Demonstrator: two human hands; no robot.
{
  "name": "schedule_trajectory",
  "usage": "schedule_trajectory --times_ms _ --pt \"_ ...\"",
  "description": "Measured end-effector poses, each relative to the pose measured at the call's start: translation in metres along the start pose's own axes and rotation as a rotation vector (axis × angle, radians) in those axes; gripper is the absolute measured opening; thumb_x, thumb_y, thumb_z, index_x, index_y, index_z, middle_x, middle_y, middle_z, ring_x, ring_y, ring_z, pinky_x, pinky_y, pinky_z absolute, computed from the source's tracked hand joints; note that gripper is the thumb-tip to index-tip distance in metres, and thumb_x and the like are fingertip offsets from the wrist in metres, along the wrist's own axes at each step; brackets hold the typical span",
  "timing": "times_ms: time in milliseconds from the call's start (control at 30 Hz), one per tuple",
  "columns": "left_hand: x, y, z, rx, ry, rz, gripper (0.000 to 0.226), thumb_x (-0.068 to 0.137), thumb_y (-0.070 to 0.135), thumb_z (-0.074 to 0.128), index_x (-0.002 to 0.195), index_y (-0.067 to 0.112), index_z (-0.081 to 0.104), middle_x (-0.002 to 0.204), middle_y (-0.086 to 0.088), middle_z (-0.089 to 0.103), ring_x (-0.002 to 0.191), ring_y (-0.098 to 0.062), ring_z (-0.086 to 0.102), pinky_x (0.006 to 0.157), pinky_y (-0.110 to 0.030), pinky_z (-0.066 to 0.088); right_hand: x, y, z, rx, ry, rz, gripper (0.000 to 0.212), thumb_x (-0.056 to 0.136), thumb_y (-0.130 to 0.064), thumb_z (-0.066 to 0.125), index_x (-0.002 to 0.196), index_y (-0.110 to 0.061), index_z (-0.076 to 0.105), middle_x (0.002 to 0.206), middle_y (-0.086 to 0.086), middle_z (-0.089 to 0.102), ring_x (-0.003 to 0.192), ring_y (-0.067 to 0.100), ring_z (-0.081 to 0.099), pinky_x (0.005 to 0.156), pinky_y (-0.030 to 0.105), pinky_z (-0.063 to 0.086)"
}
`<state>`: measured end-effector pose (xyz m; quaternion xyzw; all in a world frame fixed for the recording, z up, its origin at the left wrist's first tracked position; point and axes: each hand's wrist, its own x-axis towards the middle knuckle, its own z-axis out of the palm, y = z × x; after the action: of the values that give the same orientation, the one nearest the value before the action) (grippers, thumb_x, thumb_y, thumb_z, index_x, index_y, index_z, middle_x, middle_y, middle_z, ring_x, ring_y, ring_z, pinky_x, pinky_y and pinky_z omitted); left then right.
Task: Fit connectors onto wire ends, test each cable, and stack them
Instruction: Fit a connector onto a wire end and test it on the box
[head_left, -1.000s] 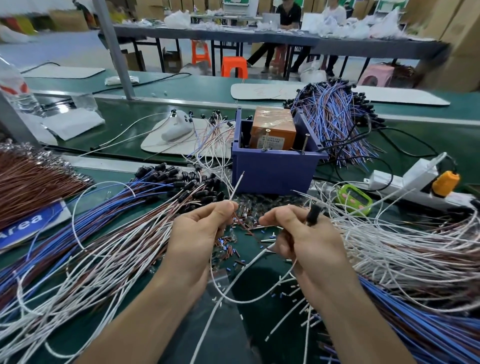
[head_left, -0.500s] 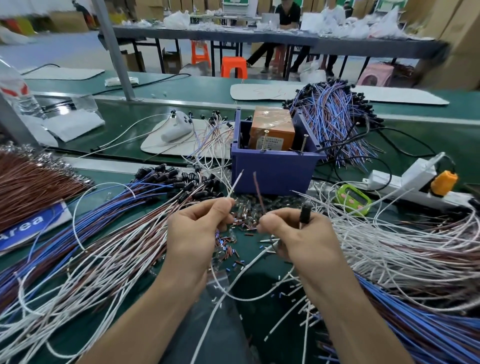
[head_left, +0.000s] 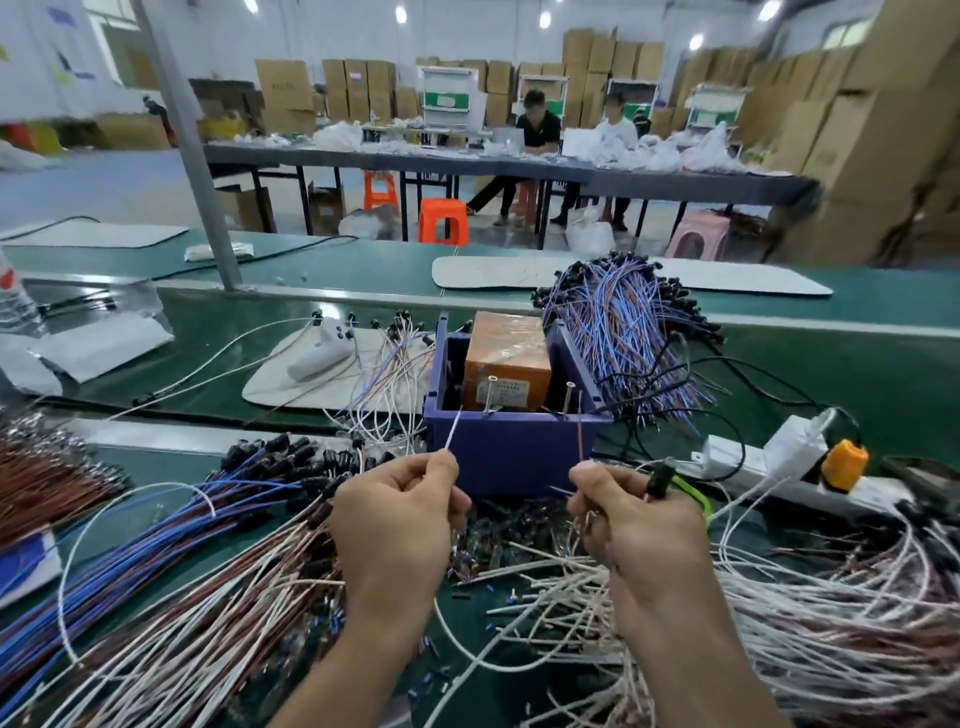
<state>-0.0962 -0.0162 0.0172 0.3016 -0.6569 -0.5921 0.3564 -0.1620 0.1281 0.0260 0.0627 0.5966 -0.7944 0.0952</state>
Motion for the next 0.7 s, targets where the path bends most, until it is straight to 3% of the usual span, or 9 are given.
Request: schedule_trajectory --times_ms 167,433,533,700 --pt "0.003 0.0008 0.0086 -0.004 -0.023 0.039 0.033 0.092 0.02 0.073 0.06 0.028 0.076 0.049 0.0 0.066 0.03 -0.004 0.045 0.035 -0.014 0.033 0.0071 0.0039 -0.0081 -0.032 0.0 -0.015 0.014 0.089 -0.007 0.074 0.076 -0.008 0.07 0.057 0.008 0.064 0.042 0.009 0.039 0.041 0.018 0.036" --pt "0.0032 -0.0021 0.0086 0.022 -0.054 0.086 0.03 0.092 0.022 0.074 0.067 0.037 0.076 0.051 0.002 0.067 0.033 -0.004 0.048 0.037 -0.015 0.036 0.0101 0.0078 -0.0076 0.014 -0.007 0.012 0.027 0.089 -0.005 0.075 0.064 -0.014 0.068 0.056 0.01 0.062 0.042 0.01 0.037 0.039 0.018 0.033" --pt "0.0029 -0.0017 0.009 0.011 -0.06 0.084 0.028 0.092 0.021 0.075 0.067 0.033 0.077 0.051 0.001 0.068 0.033 -0.003 0.047 0.036 -0.015 0.035 0.0096 0.0082 -0.0075 0.006 -0.007 0.002 0.023 0.089 -0.005 0.074 0.068 -0.012 0.068 0.055 0.01 0.062 0.037 0.007 0.036 0.039 0.019 0.032" --pt "0.0023 -0.0023 0.0101 0.052 -0.068 0.093 0.027 0.091 0.022 0.076 0.065 0.031 0.077 0.052 0.004 0.069 0.041 -0.009 0.058 0.041 -0.02 0.045 0.0096 0.0071 -0.0079 0.018 0.0 0.001 0.019 0.089 -0.004 0.074 0.072 -0.01 0.067 0.054 0.009 0.061 0.034 0.006 0.035 0.037 0.017 0.031"
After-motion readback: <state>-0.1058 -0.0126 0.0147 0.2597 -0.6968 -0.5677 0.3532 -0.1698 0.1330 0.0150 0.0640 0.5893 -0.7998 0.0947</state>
